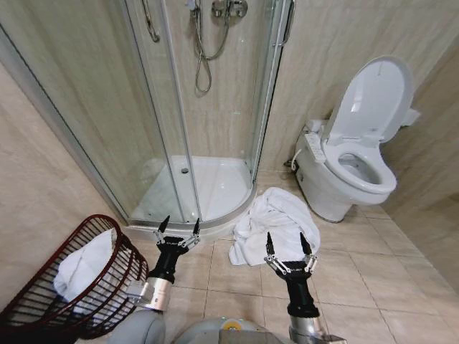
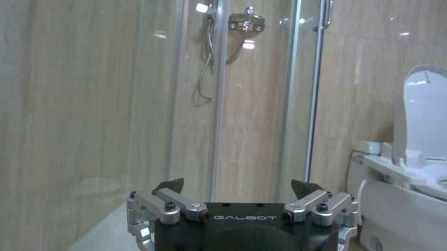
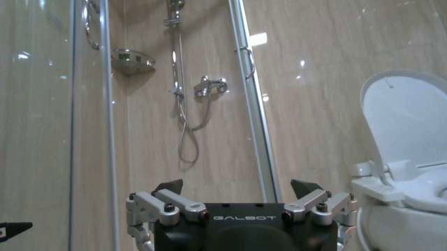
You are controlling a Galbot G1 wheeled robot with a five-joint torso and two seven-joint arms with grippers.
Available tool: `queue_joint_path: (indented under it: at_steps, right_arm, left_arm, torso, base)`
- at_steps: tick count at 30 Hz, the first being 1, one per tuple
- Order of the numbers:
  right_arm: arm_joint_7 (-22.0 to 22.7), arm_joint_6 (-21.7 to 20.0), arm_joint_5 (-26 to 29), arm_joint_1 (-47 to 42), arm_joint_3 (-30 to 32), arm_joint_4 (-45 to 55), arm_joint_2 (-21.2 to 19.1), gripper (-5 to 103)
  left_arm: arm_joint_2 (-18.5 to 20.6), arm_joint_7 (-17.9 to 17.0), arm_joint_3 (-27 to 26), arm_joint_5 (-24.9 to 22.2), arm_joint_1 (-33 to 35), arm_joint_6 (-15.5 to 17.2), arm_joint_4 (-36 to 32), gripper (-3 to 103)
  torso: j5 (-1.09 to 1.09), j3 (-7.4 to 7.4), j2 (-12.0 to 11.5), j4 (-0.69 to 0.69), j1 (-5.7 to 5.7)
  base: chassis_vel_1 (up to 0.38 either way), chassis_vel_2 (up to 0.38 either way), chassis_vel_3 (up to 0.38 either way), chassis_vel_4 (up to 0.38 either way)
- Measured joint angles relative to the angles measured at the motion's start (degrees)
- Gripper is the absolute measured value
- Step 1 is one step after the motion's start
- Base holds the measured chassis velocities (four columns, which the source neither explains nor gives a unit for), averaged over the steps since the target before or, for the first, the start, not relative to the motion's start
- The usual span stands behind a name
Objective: Discard the used towel into the hamper.
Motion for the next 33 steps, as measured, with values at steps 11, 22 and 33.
queue_joint_path:
  at_steps: [11,22,33]
  right_arm:
    - [-0.2,0.0,-0.2,0.0,0.2,-0.1,0.0,100]
    - [-0.2,0.3,-1.1,0.0,0.2,-0.4,0.0,100]
    - [-0.5,0.4,-0.7,0.3,-0.1,-0.7,0.0,100]
  left_arm:
    - [0.0,0.0,0.0,0.0,0.0,0.0,0.0,100]
    - [0.0,0.0,0.0,0.0,0.0,0.0,0.0,100]
    - [0.0,0.0,0.0,0.0,0.0,0.0,0.0,100]
  torso:
    - [0.00,-1.49,-1.8,0.00,-0.09]
    - [0.00,-2.24,-2.5,0.01,-0.10]
    - [-0.01,-2.08,-2.2,0.01,-0.10]
  base:
    - [0.000,0.000,0.000,0.000]
    - [0.000,0.000,0.000,0.000]
    - [-0.041,-0.038,0.042,0.034]
